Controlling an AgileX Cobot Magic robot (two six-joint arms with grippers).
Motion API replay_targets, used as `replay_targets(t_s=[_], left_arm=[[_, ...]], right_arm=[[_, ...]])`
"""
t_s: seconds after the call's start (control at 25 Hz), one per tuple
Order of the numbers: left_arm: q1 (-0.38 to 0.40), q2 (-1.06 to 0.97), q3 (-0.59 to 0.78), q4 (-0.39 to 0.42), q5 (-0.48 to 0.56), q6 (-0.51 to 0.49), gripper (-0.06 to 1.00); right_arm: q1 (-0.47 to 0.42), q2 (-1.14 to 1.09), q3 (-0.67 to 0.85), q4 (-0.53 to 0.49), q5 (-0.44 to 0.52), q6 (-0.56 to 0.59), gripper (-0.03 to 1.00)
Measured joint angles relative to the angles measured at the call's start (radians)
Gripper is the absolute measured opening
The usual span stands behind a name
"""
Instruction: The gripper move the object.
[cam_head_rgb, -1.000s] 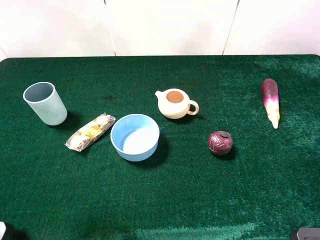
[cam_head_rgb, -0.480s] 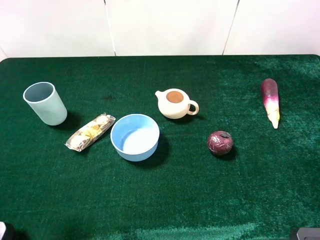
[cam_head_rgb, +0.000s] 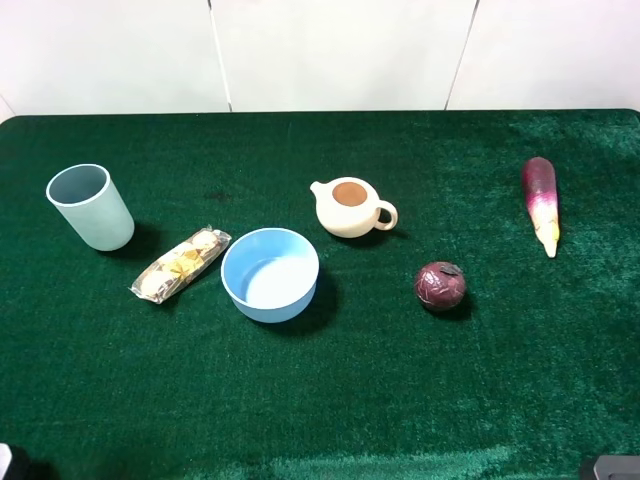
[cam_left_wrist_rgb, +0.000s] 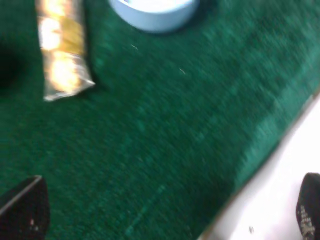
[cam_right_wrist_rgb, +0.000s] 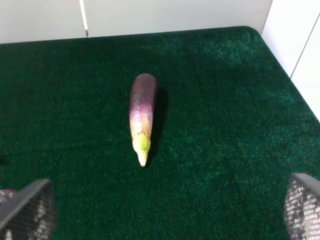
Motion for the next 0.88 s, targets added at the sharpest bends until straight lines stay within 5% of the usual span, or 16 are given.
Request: replay_targets(t_s=[0.36,0.88], left_arm=[[0.225,-0.209,0.0,0.0,0.001,0.0,0.99],[0.367,-0.258,0.001,-0.003,0.002,0.0,0.99]], right_arm=[[0.0,0.0,0.0,0.0,0.0,0.0,0.69],[0.0,0.0,0.0,0.0,0.0,0.0,0.69]])
